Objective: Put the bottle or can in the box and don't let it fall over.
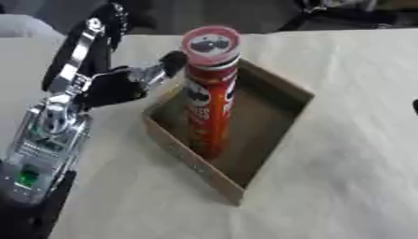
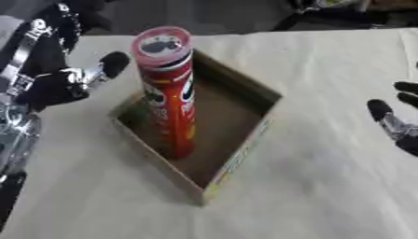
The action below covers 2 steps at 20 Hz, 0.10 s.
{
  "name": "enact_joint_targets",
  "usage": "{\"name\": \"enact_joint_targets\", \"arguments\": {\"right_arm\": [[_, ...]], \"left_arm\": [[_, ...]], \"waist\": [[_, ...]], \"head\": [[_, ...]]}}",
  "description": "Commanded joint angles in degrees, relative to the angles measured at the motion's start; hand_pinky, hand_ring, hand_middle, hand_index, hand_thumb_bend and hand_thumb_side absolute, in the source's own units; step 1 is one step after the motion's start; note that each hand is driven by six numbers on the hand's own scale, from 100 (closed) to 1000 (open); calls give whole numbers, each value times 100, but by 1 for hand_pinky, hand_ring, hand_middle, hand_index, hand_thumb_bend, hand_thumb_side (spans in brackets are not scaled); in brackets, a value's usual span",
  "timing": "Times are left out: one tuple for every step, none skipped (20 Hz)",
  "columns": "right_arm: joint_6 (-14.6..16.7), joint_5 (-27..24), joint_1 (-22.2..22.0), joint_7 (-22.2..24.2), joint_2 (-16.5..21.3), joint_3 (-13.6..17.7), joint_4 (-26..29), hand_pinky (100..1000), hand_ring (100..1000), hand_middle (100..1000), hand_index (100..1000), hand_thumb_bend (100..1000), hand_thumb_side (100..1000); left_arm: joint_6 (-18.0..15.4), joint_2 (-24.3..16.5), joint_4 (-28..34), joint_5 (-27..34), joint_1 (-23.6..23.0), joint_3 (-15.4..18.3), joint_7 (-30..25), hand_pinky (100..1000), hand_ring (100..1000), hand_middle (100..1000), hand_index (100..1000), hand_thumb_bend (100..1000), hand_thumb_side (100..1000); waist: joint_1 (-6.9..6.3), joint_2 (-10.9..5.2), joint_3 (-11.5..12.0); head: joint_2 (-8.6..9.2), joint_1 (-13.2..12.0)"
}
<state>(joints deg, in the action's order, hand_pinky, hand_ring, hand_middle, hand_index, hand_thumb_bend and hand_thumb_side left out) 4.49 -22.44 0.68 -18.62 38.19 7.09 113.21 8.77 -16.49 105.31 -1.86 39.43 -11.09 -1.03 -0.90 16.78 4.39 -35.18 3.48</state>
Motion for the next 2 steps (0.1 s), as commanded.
{"name": "enact_joint_targets", "arguments": {"right_arm": [[5, 5, 11, -5, 160, 79, 138, 841, 784, 931, 842, 492, 100], [11, 6, 4, -9, 163, 84, 138, 841, 784, 931, 842, 492, 100]], "left_arm": [[12, -241, 241, 133, -19, 225, 127, 1000, 791, 605, 798, 546, 350], [15, -301, 272, 153, -74, 297, 185, 1000, 790, 604, 796, 602, 316]], "waist": [[22, -146, 19], [24, -150, 28]], "head": [[-27, 28], [-30, 30]]}}
